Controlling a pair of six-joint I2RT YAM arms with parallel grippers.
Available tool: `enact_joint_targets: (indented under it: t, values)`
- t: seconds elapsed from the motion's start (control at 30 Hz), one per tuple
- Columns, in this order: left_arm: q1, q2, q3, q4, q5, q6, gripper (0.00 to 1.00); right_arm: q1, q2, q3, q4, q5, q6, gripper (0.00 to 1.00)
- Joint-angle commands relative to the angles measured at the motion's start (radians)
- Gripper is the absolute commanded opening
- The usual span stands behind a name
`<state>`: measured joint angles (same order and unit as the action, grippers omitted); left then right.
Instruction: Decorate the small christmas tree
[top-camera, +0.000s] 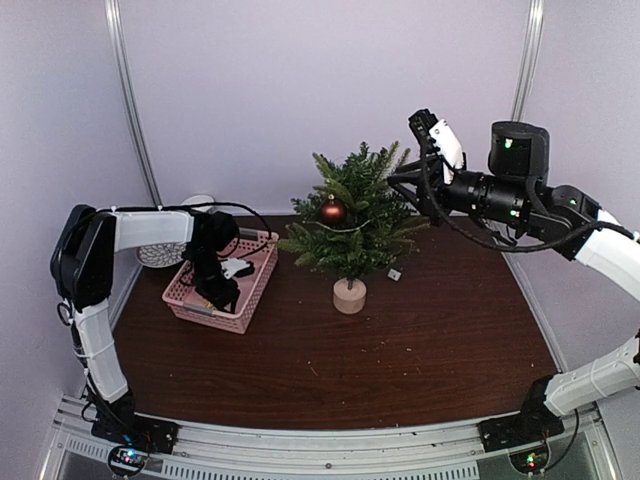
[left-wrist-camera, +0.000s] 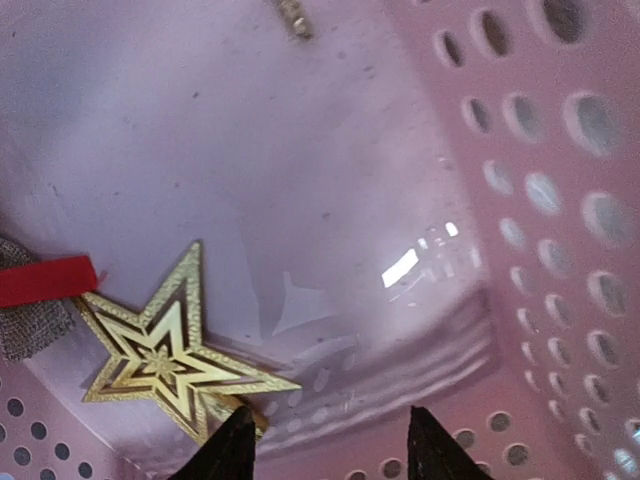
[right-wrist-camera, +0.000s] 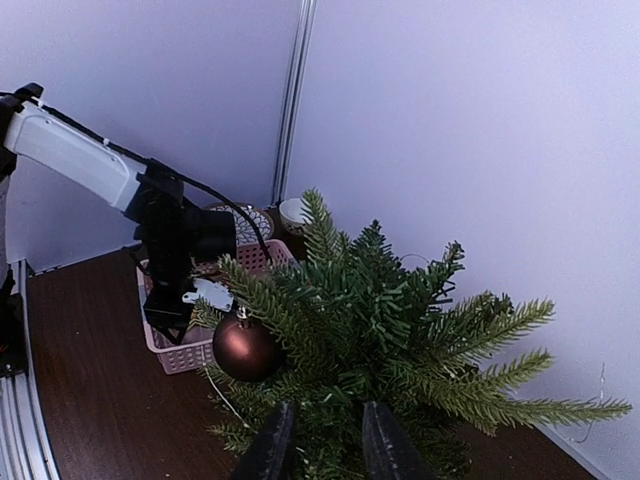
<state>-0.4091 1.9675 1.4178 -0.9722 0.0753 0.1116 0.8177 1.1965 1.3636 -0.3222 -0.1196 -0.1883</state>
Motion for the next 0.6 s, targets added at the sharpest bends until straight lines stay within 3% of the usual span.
enact_joint_targets:
  t: [0.0, 0.23, 0.33, 0.43, 0.57]
  values:
    - [-0.052, -0.13, -0.068, 0.0, 0.013, -0.024, 0.53, -0.025, -0.042, -0.022, -0.034, 0.04, -0.014, 0.27]
    - [0.009, -0.258, -0.109, 0.285, 0.117, -0.108, 0.53, -0.167, -0.061, -0.072, -0.013, -0.04, 0.092, 0.26]
    - [0.009, -0.179, -0.034, 0.337, 0.176, -0.155, 0.53, -0.242, -0.058, -0.092, 0.003, -0.067, 0.15, 0.27]
    - [0.009, -0.09, 0.032, 0.384, 0.14, -0.194, 0.52, -0.312, -0.027, -0.062, -0.003, -0.097, 0.25, 0.27]
    - [0.005, -0.005, 0.096, 0.405, 0.146, -0.26, 0.52, -0.333, 0.02, -0.012, -0.017, -0.083, 0.332, 0.26]
